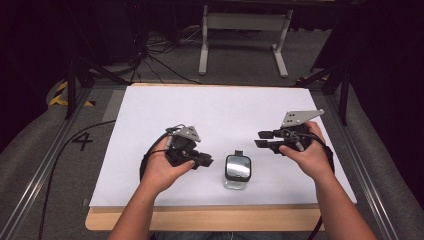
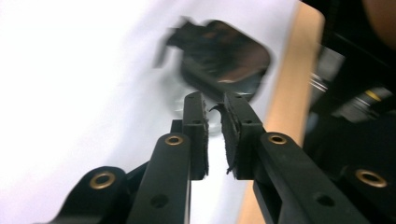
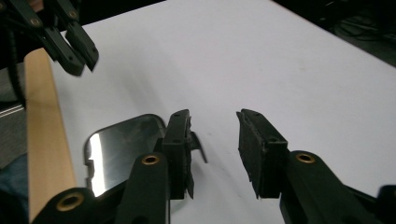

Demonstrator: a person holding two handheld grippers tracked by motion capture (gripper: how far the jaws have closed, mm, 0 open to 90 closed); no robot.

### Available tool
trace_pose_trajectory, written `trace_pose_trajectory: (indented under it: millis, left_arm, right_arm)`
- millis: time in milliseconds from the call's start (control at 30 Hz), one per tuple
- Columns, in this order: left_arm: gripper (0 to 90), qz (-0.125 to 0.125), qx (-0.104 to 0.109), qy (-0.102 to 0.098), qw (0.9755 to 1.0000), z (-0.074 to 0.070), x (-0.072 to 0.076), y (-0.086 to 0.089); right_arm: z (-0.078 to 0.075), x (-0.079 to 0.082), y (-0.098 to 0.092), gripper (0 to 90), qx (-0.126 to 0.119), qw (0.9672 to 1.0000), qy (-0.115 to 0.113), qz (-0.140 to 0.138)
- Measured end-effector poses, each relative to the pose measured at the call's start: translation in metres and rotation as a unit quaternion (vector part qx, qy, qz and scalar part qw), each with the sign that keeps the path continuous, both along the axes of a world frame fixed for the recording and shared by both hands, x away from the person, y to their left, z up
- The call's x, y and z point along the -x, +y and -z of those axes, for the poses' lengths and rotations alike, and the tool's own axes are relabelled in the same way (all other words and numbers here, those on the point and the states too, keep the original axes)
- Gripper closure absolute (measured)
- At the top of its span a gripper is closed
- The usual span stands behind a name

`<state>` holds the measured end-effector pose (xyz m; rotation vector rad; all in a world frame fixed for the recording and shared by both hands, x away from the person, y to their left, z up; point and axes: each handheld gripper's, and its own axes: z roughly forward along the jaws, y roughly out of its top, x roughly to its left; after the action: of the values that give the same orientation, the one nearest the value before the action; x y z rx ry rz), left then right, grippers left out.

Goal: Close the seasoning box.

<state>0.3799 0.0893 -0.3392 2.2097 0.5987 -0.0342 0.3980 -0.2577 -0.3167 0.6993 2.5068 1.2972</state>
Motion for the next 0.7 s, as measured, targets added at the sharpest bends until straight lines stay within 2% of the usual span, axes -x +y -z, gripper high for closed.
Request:
trace_pose_trajectory:
  millis: [67,167,200,233,267,300,333,400,467,500,567,667,700]
  left_arm:
    - [77.1,-0.027,0.003,-0.01,0.9996,-0.001,-0.004,0.012]
    - [72.1,-0.068,-0.003,-0.028,0.9973,0.0,-0.012,0.027]
    - [71.3,-0.068,-0.003,-0.028,0.9973,0.0,-0.012,0.027]
    - [71.3,-0.081,0.001,-0.032,0.9962,0.002,-0.014,0.032]
    - [68.0,-0.097,0.01,-0.035,0.9946,0.005,-0.017,0.04]
    - [68.0,-0.097,0.01,-0.035,0.9946,0.005,-0.017,0.04]
    - [68.2,-0.11,0.016,-0.033,0.9932,0.008,-0.021,0.049]
    - [68.1,-0.118,0.014,-0.034,0.9924,0.01,-0.023,0.053]
    - [67.6,-0.135,0.014,-0.041,0.9899,0.014,-0.026,0.061]
    - [67.3,-0.146,0.018,-0.042,0.9883,0.016,-0.027,0.064]
    - [66.6,-0.152,0.02,-0.044,0.9872,0.021,-0.031,0.071]
    - [65.4,-0.175,0.028,-0.051,0.9828,0.03,-0.036,0.078]
    - [64.6,-0.176,0.022,-0.053,0.9827,0.033,-0.039,0.08]
  right_arm:
    - [0.0,-0.002,-0.011,63.9,-0.007,0.9998,-0.002,0.017]
    - [0.002,-0.002,-0.027,62.8,-0.002,0.9981,-0.026,0.057]
    - [0.002,-0.002,-0.027,62.8,-0.002,0.9981,-0.026,0.057]
    - [0.005,-0.001,-0.034,62.6,-0.006,0.9972,-0.027,0.07]
    - [0.01,-0.004,-0.044,61.7,-0.012,0.9956,-0.02,0.091]
    - [0.01,-0.004,-0.044,61.7,-0.012,0.9956,-0.02,0.091]
    - [0.016,-0.007,-0.052,59.4,0.003,0.994,-0.019,0.107]
    - [0.019,-0.009,-0.057,58.9,0.007,0.9929,-0.017,0.118]
    - [0.027,-0.014,-0.066,57.4,0.012,0.991,-0.006,0.133]
    - [0.031,-0.017,-0.07,56.1,0.018,0.9898,-0.008,0.141]
    - [0.038,-0.022,-0.078,54.9,0.022,0.9876,-0.005,0.155]
    - [0.049,-0.029,-0.09,53.3,0.016,0.986,0.007,0.166]
    - [0.052,-0.032,-0.094,53.4,0.017,0.9855,0.008,0.169]
